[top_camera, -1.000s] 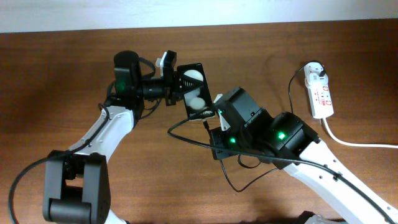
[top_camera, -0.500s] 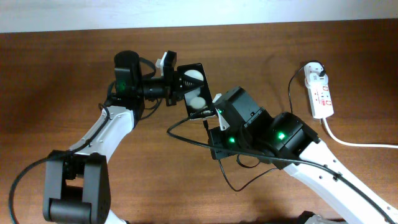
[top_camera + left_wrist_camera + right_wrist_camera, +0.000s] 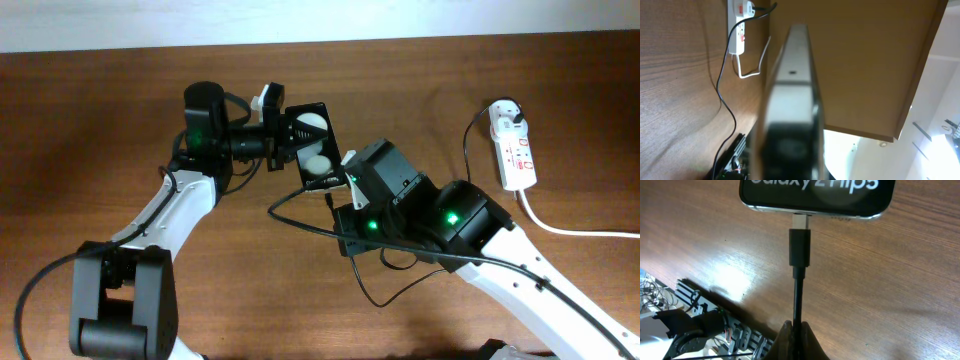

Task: Plug charger to phone and switch on socket
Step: 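Push the USB-C plug into the phone port with the right gripper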

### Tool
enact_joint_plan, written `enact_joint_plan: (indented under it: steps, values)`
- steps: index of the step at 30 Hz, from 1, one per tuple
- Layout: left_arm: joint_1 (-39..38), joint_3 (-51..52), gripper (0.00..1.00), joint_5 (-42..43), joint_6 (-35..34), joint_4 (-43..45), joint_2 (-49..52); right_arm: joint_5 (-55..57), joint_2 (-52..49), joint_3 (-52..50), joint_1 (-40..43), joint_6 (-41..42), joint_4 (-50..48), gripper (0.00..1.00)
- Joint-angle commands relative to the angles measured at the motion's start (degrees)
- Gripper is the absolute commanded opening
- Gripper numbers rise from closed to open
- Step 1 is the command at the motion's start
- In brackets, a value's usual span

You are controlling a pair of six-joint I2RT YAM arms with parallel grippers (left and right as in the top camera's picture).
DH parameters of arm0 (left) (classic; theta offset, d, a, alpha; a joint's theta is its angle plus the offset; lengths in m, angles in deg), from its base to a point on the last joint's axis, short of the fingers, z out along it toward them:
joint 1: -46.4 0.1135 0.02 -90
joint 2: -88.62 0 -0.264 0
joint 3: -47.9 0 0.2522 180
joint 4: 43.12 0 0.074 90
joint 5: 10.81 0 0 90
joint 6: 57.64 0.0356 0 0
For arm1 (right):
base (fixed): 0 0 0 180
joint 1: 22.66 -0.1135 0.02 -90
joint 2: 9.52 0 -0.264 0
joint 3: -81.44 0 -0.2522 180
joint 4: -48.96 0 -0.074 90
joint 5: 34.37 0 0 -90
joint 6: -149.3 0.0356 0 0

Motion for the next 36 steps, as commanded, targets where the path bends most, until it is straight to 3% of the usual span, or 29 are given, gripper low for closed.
enact_joint_plan:
  steps: [1, 11, 21, 27, 28, 30, 32, 36]
  values:
    - [-0.6, -0.9, 0.0, 2.4, -0.2, 0.3, -0.1, 0.1, 0.3, -0.2, -0.3, -0.2, -0.6, 0.04]
    - [-0.6, -0.9, 0.0, 3.2, 1.0, 0.4, -0.1, 5.3, 0.3, -0.2, -0.3, 3.5, 0.7, 0.04]
    - [-0.8, -0.9, 0.0, 3.7, 4.3, 2.5, -0.1, 5.0, 0.3, -0.2, -0.3, 2.6, -5.5, 0.04]
    - [-0.9, -0.9, 0.0, 8.4, 6.5, 2.5, -0.1, 8.3, 0.3, -0.2, -0.3, 1.9, -6.0, 0.05]
    - [-0.9, -0.9, 0.0, 8.3, 6.5, 2.5, -0.1, 8.3, 0.3, -0.2, -0.3, 1.9, -5.9, 0.08]
    - [-0.9, -0.9, 0.0, 7.3, 6.5, 2.5, -0.1, 7.9, 0.3, -0.2, -0.3, 2.0, -5.9, 0.25]
    - [-0.9, -0.9, 0.0, 5.2, 6.4, 2.5, -0.1, 7.9, 0.3, -0.2, -0.3, 2.0, -5.9, 0.33]
    - [-0.9, -0.9, 0.0, 1.4, 6.4, 2.5, -0.1, 7.4, 0.3, -0.2, -0.3, 2.0, -5.9, 0.34]
